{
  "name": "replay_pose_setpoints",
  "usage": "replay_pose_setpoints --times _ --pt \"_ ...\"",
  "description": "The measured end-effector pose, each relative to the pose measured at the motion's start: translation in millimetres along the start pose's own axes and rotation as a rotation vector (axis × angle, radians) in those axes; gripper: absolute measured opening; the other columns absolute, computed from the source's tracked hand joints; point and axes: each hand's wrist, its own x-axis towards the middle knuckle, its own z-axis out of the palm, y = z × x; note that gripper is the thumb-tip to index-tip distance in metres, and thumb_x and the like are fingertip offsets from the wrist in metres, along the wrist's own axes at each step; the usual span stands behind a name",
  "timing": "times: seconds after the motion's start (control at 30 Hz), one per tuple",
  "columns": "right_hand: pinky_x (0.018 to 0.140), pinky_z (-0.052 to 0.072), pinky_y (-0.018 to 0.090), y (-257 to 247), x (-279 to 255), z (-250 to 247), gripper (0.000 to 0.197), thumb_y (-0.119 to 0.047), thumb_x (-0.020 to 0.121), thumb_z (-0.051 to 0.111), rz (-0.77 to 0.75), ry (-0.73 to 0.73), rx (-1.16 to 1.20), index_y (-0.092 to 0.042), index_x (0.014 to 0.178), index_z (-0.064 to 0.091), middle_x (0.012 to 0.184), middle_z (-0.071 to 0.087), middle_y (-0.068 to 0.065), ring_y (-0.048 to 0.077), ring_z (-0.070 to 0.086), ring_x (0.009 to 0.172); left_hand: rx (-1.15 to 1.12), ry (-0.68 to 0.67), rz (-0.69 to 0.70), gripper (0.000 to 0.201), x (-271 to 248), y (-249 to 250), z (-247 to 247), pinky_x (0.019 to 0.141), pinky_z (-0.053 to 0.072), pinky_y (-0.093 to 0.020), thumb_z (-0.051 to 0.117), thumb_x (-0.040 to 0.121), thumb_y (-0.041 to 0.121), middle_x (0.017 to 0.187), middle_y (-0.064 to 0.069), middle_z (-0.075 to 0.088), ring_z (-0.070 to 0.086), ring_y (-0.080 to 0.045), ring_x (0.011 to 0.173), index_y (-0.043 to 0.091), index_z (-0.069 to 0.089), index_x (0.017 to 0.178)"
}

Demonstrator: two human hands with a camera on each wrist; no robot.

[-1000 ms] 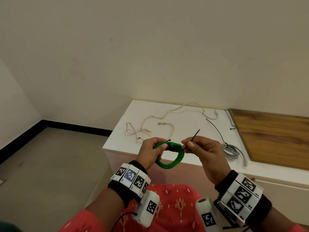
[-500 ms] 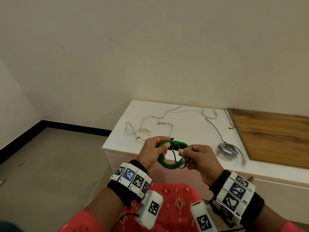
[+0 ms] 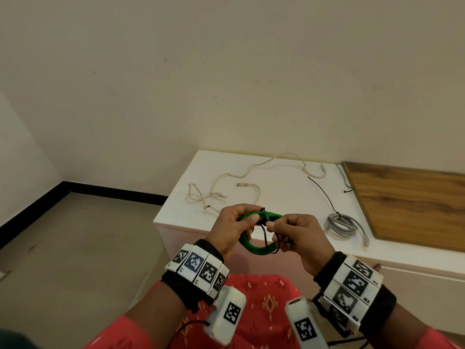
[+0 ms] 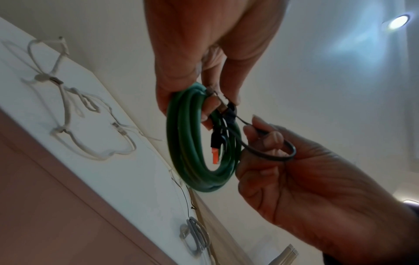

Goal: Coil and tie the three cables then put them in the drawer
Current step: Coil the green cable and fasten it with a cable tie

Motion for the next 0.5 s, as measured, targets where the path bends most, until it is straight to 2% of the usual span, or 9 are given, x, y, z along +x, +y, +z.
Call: replay_pose_setpoints --times 0.23,0.5 --pt "0.04 0.035 0.017 -2.4 -1.4 -0.7 0.011 0.002 0.08 0.059 0.017 -0.004 -0.003 0.003 0.069 0.062 0.039 0.054 -0.001 0.01 0.042 0.037 0.013 -0.025 0.004 0.021 -1.1 2.0 1.7 0.048 0.044 -0.017 0.049 0.089 -0.004 0.081 -0.015 0.052 0.046 -0.003 0.046 0.007 0.06 0.103" --pt "0.041 0.036 0.018 -2.3 -1.8 -1.6 0.013 0.001 0.08 0.06 0.022 -0.011 0.008 0.001 0.068 0.062 0.041 0.053 -0.001 0.012 0.043 0.04 -0.006 -0.011 -0.011 0.021 -0.4 2.8 3.2 0.048 0.044 -0.019 0.048 0.089 -0.004 0.074 -0.01 0.054 0.046 -0.004 0.047 0.001 0.06 0.106"
